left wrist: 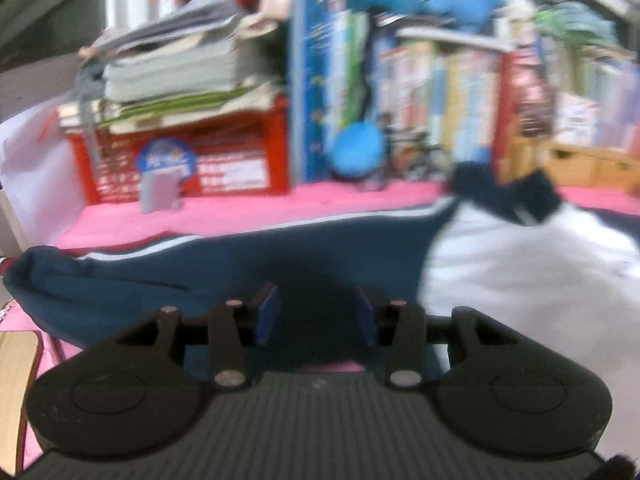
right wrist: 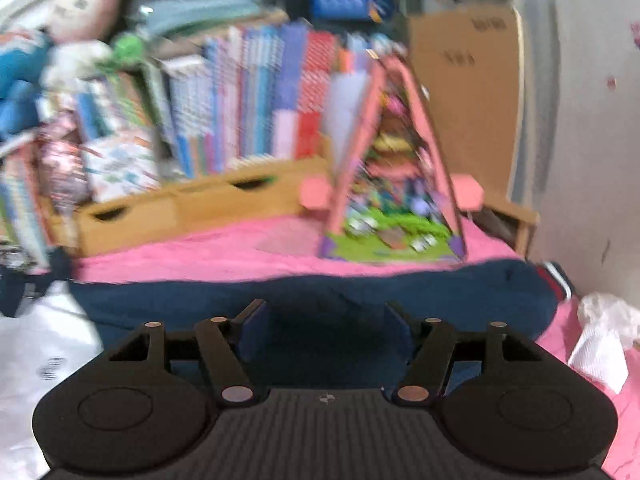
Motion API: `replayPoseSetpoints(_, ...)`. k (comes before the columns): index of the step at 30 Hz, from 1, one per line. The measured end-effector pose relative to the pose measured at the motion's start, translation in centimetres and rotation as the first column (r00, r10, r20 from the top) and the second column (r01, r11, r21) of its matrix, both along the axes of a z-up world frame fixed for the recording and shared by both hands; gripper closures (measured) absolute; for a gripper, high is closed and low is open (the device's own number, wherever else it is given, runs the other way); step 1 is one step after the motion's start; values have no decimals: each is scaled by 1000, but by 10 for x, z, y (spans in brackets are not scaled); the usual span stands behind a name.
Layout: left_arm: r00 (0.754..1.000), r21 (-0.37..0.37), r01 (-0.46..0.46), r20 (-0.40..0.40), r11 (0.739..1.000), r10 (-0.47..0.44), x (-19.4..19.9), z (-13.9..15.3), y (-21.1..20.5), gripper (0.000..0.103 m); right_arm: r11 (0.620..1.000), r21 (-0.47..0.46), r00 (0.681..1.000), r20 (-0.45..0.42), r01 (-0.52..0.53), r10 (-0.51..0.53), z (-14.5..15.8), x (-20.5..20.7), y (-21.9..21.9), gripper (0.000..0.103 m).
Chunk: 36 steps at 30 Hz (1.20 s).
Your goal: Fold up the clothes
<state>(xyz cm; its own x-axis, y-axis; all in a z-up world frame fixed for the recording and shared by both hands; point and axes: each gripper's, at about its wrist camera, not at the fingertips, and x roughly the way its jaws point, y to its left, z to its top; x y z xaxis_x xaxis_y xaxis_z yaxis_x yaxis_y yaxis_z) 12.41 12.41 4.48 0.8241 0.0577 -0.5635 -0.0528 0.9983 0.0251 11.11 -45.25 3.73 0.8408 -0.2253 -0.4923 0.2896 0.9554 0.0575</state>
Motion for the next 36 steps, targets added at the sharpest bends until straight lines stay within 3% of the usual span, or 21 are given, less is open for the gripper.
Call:
replayPoseSetpoints(4,997,-17,72,31,997,-72,-44,11,-21,60,996,-19,993,76,-89,91,41,-50,19,34)
replayPoseSetpoints(6,992,-38,114,62,993,-112,-78,16,-31,55,989,-50,983,114,-136,141,60,-80,34,31)
replayPoseSetpoints(10,979,-169,181,128,969,-160,-158,12,-42,49,954,-176,936,214,-243,278,85,-173,84,16)
replayPoseSetpoints(13,967,-285,236,159,929,-197,-213,-5,-39,45,911,-214,884,242,-352,399,73,-248,102,13)
replayPoseSetpoints(15,967,-299,243,144,923,-208,-243,-22,-38,44,881,-249,871,195,-402,452,47,-288,119,12)
replayPoseSetpoints(18,971,-235,239,85,942,-224,-260,-41,-43,44,840,-372,892,64,-395,448,-6,-324,154,12)
replayPoseSetpoints(21,964,-166,265,42,950,-261,-269,-53,-54,44,750,-478,865,-41,-457,501,-45,-344,194,12)
replayPoseSetpoints(24,949,-96,314,42,945,-311,-270,-56,-70,43,591,-579,781,-136,-561,609,-62,-346,231,11)
replayPoseSetpoints(27,937,-110,347,72,931,-341,-273,-55,-81,41,436,-653,726,-264,-619,635,-81,-335,261,10)
replayPoseSetpoints(29,927,-112,373,97,921,-364,-276,-53,-87,38,395,-685,728,-295,-613,619,-94,-328,273,11)
replayPoseSetpoints(31,911,-79,409,97,909,-401,-280,-54,-96,38,417,-683,742,-278,-599,610,-95,-323,277,12)
replayPoseSetpoints(36,877,-8,476,86,880,-473,-286,-61,-116,32,546,-658,789,-123,-519,602,-64,-314,271,12)
